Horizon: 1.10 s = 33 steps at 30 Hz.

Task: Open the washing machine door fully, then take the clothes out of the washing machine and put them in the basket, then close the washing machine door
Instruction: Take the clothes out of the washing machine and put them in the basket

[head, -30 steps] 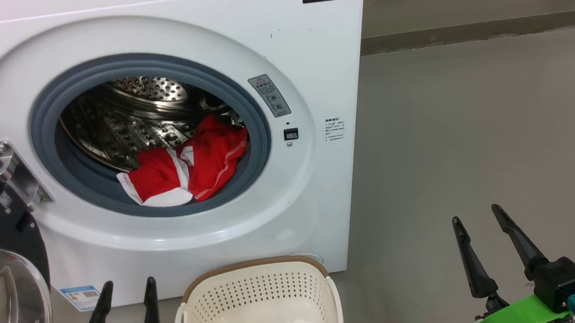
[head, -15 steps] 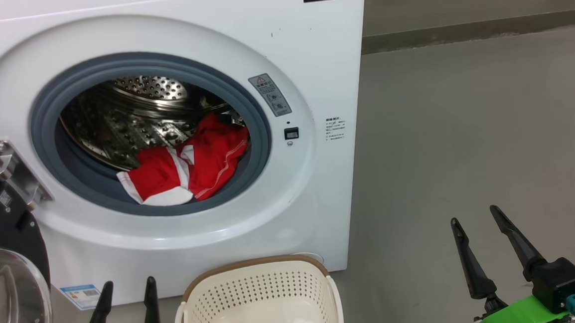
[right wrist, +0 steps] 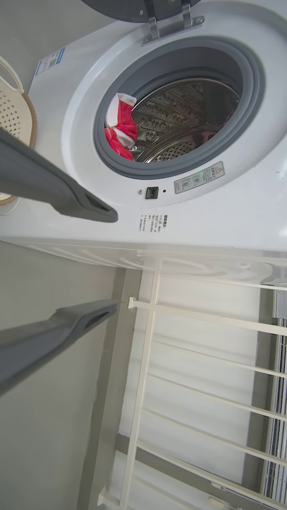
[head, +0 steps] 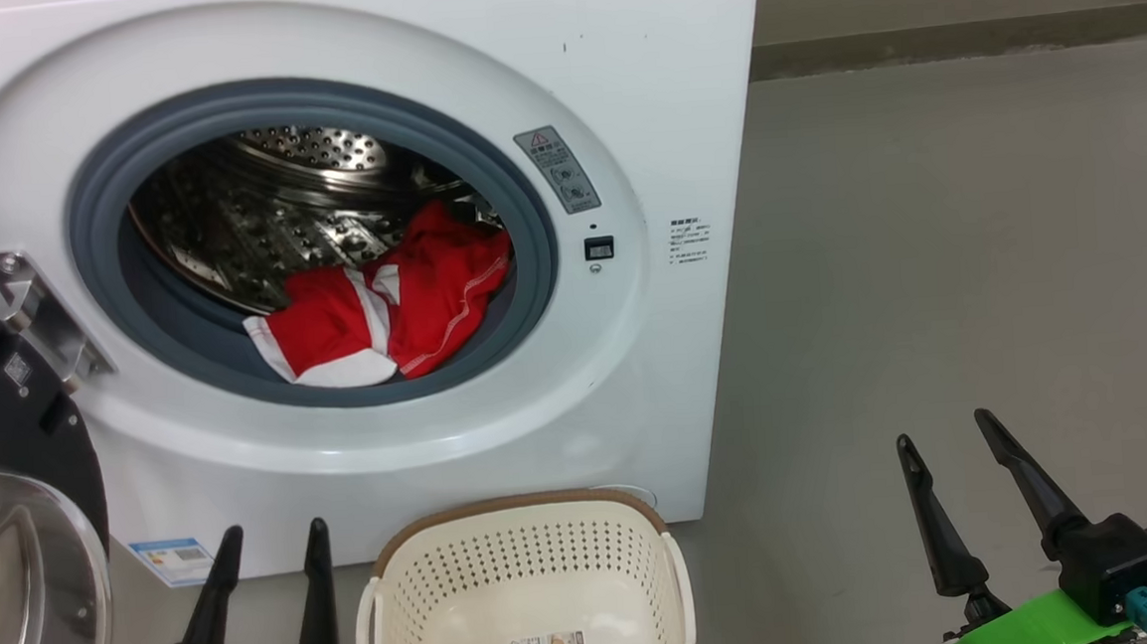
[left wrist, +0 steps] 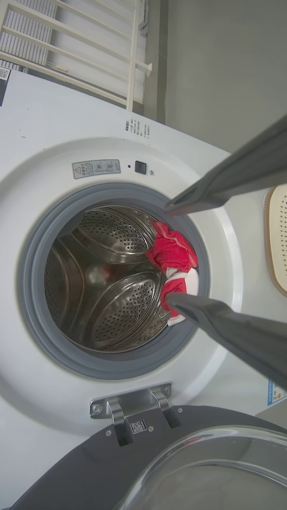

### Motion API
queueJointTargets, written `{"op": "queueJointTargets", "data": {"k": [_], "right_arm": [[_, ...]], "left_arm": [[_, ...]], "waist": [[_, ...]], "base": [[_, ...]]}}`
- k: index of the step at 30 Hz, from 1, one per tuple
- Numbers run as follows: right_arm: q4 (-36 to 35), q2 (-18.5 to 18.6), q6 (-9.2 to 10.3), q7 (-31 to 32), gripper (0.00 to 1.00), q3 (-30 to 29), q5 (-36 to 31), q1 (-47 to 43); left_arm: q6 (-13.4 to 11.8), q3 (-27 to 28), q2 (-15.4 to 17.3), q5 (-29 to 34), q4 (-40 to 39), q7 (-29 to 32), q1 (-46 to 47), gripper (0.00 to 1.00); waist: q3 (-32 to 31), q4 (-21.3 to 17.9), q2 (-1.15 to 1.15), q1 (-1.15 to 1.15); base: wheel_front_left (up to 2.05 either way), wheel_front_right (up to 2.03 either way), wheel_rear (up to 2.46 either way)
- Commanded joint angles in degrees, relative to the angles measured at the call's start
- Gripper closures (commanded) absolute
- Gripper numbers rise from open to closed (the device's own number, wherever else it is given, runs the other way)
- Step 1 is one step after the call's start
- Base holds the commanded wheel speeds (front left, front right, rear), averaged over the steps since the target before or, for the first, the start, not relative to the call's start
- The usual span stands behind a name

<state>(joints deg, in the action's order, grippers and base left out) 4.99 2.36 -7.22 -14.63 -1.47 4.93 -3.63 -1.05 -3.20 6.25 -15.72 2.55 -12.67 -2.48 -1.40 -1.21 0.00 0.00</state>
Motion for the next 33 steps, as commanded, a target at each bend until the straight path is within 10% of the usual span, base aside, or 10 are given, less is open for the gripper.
{"op": "queueJointTargets", "data": {"k": [1,33], "right_arm": [[-1.6,0.5,-0.26,-0.4,0.0,1.4,-0.7,1.1],[-4.2,0.9,-0.26,-0.4,0.0,2.0,-2.6,11.0]], "left_arm": [[-0.2,1.6,0.3,-0.1,-1.0,0.1,3.1,0.0],[-2.0,0.0,0.4,2.3,13.8,-1.7,32.0,0.0]], "waist": [[0.7,0.5,0.0,0.0],[20.2,0.8,0.0,0.0]], "base": [[0.0,0.0,0.0],[0.0,0.0,0.0]]}}
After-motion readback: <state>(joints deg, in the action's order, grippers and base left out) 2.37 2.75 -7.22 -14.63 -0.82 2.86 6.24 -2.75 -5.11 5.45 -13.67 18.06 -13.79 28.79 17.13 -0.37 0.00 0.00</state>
